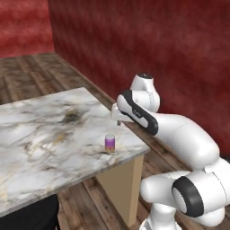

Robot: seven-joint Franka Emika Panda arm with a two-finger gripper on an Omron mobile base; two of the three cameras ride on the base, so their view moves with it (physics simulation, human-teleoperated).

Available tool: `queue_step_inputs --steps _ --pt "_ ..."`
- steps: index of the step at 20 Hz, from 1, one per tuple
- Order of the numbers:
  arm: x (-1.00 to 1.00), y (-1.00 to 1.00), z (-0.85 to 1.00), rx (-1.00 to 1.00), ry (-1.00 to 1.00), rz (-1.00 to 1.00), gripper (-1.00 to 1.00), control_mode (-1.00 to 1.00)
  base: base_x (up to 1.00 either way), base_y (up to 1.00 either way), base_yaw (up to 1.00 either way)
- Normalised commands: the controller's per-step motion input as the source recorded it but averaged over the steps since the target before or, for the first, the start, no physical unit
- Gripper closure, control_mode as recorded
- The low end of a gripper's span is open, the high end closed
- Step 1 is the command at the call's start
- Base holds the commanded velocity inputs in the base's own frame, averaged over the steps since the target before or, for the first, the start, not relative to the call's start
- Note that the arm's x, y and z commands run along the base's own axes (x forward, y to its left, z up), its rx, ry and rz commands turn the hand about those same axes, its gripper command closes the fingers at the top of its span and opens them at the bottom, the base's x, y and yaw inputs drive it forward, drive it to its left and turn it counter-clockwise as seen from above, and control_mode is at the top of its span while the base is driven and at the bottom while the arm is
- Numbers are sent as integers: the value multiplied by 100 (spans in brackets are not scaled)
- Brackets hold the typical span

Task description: Four empty soda cans are scattered around the kitchen. Gather all the cans and cluster them next to the stove for recycling.

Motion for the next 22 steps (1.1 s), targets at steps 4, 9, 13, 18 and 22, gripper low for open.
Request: queue_step_inputs --steps 4,9,13,18,22 --pt "0 21 -8 0 0 -10 -100 -100 0 0 0" --pt "0 12 -3 -1 6 -8 -100 -100 0 0 0" --pt "0 3 0 0 11 -1 -100 -100 0 0 0" --pt "3 3 -2 0 7 0 -100 -100 0 0 0" --pt "16 1 -8 -7 0 0 -100 -100 0 0 0"
